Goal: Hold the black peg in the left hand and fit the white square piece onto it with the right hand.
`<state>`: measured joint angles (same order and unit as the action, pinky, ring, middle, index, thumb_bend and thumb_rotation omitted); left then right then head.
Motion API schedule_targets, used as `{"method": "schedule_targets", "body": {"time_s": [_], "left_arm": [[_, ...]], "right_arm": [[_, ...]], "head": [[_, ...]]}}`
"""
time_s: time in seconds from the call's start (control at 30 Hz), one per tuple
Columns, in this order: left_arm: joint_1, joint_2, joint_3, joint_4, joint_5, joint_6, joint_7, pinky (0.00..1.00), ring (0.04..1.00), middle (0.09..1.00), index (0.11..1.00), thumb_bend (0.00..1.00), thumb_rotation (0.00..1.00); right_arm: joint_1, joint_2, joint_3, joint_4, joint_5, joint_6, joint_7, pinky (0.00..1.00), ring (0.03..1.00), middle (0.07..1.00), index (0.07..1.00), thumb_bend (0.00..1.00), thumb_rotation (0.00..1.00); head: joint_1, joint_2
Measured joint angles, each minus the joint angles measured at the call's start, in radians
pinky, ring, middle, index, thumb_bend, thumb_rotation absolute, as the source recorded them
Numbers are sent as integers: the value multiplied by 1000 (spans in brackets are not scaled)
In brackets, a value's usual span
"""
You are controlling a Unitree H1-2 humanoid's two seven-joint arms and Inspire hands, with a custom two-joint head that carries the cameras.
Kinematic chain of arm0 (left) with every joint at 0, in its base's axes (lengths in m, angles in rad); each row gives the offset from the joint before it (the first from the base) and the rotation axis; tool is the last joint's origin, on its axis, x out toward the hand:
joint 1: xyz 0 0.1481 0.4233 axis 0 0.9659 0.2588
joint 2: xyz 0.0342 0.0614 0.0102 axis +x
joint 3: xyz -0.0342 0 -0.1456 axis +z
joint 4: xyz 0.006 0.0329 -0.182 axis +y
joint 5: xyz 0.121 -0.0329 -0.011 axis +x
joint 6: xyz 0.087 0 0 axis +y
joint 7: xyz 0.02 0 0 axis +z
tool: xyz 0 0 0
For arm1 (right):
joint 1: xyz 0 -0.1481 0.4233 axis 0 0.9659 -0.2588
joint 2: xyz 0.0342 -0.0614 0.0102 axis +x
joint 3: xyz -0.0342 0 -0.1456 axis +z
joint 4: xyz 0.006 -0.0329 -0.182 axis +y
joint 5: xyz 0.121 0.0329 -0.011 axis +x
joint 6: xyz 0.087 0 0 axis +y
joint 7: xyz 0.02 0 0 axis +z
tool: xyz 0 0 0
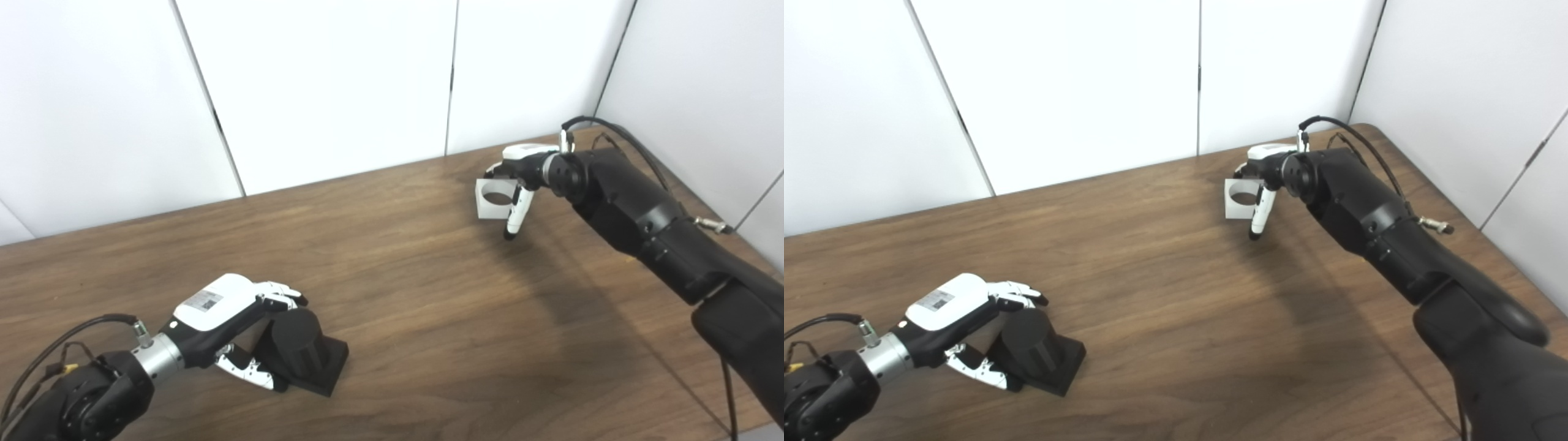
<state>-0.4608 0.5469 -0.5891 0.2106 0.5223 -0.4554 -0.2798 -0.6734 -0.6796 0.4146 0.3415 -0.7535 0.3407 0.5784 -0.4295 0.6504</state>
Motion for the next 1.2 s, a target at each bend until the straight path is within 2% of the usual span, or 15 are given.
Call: {"method": "schedule_targets", "body": {"time_s": [0.2, 0.43, 0.83, 0.87, 0.93, 1.2], "left_arm": [[1, 0, 0, 0, 0, 0, -1, 725, 839, 818, 488, 522, 54], [7, 1, 6, -5, 0, 0, -3, 722, 840, 818, 488, 522, 54], [23, 1, 20, -18, 0, 0, -6, 724, 842, 820, 488, 523, 54], [23, 1, 21, -20, 0, 0, -9, 723, 842, 820, 488, 523, 54], [25, 2, 22, -25, 0, 0, -10, 719, 841, 817, 487, 523, 54], [28, 3, 26, -25, 0, 0, -12, 714, 845, 821, 488, 523, 54]], "right_arm": [[18, 10, -3, 11, -4, -39, -93, 709, 846, 877, 767, 786, 168], [21, 14, -2, 40, -16, -75, -159, 685, 817, 840, 667, 769, 154], [27, 14, -5, 46, -14, -79, -189, 697, 819, 822, 614, 780, 126], [29, 14, -9, 46, -13, -79, -190, 713, 825, 817, 542, 629, 134], [33, 14, -16, 46, -7, -79, -193, 720, 820, 806, 498, 546, 137], [49, 12, -22, 41, -4, -100, -228, 665, 776, 786, 484, 522, 132]], "head": [[5, 3], [5, 5], [8, 14], [11, 18], [11, 18], [12, 25]]}}
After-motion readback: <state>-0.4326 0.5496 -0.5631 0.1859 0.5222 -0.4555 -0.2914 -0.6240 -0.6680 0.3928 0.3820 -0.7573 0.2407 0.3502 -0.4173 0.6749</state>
